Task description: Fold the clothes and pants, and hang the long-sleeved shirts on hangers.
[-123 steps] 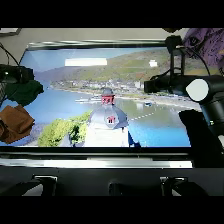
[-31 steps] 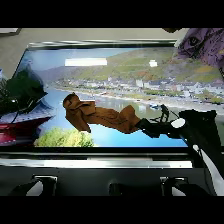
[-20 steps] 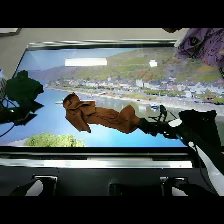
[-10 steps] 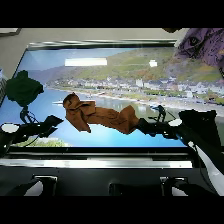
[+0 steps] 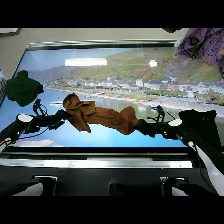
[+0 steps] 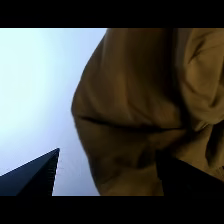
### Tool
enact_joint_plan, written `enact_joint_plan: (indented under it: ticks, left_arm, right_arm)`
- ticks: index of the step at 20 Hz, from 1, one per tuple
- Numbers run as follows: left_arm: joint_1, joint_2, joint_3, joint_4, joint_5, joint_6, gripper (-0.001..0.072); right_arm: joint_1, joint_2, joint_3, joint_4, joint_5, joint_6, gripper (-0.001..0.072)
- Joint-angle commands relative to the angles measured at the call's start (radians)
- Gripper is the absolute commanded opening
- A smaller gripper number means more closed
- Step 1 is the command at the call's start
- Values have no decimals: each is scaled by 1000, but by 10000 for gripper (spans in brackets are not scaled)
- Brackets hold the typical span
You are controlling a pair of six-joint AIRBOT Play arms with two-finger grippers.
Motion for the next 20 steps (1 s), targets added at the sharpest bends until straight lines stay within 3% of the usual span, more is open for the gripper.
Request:
enact_joint_plan:
  ticks: [1, 3, 4, 5, 6, 9, 12, 16, 20]
  left_arm:
    - [-47, -84, 62, -3, 2, 4, 705]
    - [-63, -107, 62, -42, -4, 5, 675]
    - [-66, -105, 62, -66, -8, 16, 456]
    - [-65, -100, 65, -91, -25, 31, 182]
    - [-61, -97, 80, -108, -59, 61, 28]
    - [-37, -73, 173, -100, -179, 96, 22]
    - [36, -9, 370, -61, -270, 58, 19]
    - [141, 82, 838, 116, -386, -43, 19]
    - [224, 164, 1272, 131, -460, -47, 20]
  right_arm:
    - [0, -1, 1, 0, 10, 1, 34]
    - [0, 0, 1, 0, 20, 1, 34]
    - [0, 6, 1, 1, 23, 1, 34]
    - [0, 15, 1, 2, 22, 1, 34]
    - [0, 30, 4, 3, 21, 1, 34]
    - [-1, 95, 85, -9, 21, 3, 33]
    - [-1, 149, 303, -130, 21, 102, 32]
    - [-1, 193, 744, -368, 68, 228, 32]
    - [-1, 249, 1176, -544, 214, 279, 32]
